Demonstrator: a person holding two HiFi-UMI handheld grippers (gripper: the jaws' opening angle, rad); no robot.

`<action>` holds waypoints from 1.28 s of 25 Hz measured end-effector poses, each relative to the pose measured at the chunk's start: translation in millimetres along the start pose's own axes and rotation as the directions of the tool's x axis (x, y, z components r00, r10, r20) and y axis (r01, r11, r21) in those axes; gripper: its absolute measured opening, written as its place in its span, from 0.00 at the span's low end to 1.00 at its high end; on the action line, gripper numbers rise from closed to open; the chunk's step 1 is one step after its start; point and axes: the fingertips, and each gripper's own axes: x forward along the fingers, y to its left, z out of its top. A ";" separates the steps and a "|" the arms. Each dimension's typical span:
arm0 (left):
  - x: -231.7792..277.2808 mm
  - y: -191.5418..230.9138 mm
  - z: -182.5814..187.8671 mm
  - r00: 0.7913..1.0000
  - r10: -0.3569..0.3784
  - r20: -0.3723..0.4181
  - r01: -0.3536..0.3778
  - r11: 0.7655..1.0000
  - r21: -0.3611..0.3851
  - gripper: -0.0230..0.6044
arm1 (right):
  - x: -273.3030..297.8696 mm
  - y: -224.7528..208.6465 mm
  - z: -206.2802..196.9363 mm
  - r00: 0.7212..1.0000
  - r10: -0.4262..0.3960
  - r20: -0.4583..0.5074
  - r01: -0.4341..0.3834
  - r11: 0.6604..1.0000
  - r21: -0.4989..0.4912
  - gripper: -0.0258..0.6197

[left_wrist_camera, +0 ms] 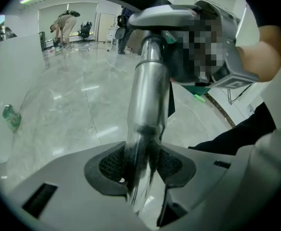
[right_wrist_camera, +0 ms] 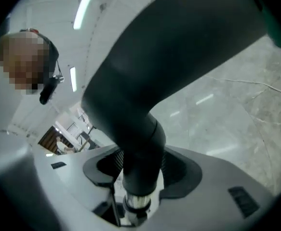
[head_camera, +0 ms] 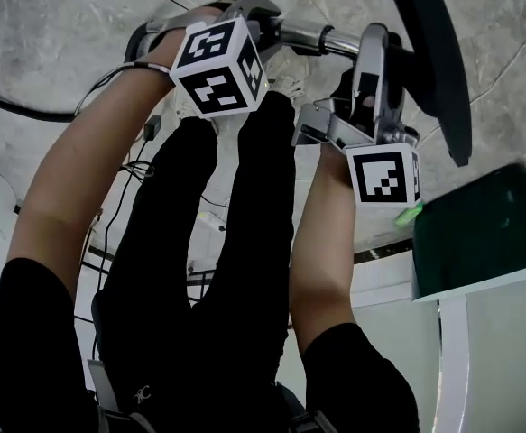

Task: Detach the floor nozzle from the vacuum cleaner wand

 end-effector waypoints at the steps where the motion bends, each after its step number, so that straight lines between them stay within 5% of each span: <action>1: -7.2 -11.8 7.6 1.000 -0.018 0.010 0.018 1.000 0.017 0.30 | -7.0 6.9 13.8 0.999 -0.001 0.053 0.001 1.000 -0.004 0.40; 5: -25.8 -55.1 32.7 0.997 -0.070 0.043 0.068 0.997 0.028 0.30 | -40.1 22.3 49.4 0.989 -0.025 0.147 0.035 0.997 -0.067 0.22; 13: -15.0 -62.5 35.2 0.994 -0.098 0.051 0.097 0.995 0.030 0.30 | -43.9 23.0 45.8 0.995 -0.007 0.098 0.013 0.998 -0.056 0.21; 19: -7.5 -72.2 53.1 0.976 -0.150 0.160 0.136 0.986 0.097 0.32 | -34.2 14.9 46.0 0.992 -0.122 -0.020 0.122 0.992 -0.011 0.21; 20: -8.4 -76.6 54.9 0.971 -0.167 0.170 0.149 0.982 0.112 0.19 | -32.9 15.4 45.8 0.990 -0.140 -0.035 0.140 0.990 -0.004 0.21; 22: -10.9 -88.4 54.7 0.955 -0.239 0.175 0.219 0.967 0.129 0.14 | -31.9 13.7 44.0 0.985 -0.163 -0.060 0.163 0.987 0.004 0.21; 26: -15.1 -111.4 48.8 0.888 -0.436 0.145 0.426 0.900 0.096 0.13 | -28.0 10.6 37.1 0.990 -0.098 -0.098 0.100 0.995 0.012 0.21; 28: -26.8 -123.0 48.5 0.820 -0.554 0.145 0.550 0.832 0.071 0.12 | -24.8 24.9 36.8 0.993 0.077 -0.094 -0.075 0.997 0.030 0.21; 29: -36.6 -130.3 49.7 0.770 -0.619 0.156 0.618 0.784 0.055 0.12 | -24.7 38.3 37.8 0.974 0.205 -0.092 -0.202 0.979 0.040 0.20; 31: -56.8 -142.4 55.3 0.672 -0.714 0.195 0.725 0.688 0.023 0.12 | -26.4 65.5 41.0 0.891 0.442 -0.101 -0.438 0.897 0.060 0.20; 32: -62.6 -144.8 58.3 0.648 -0.730 0.216 0.747 0.665 0.004 0.12 | -25.9 73.3 41.3 0.852 0.512 -0.112 -0.506 0.859 0.074 0.20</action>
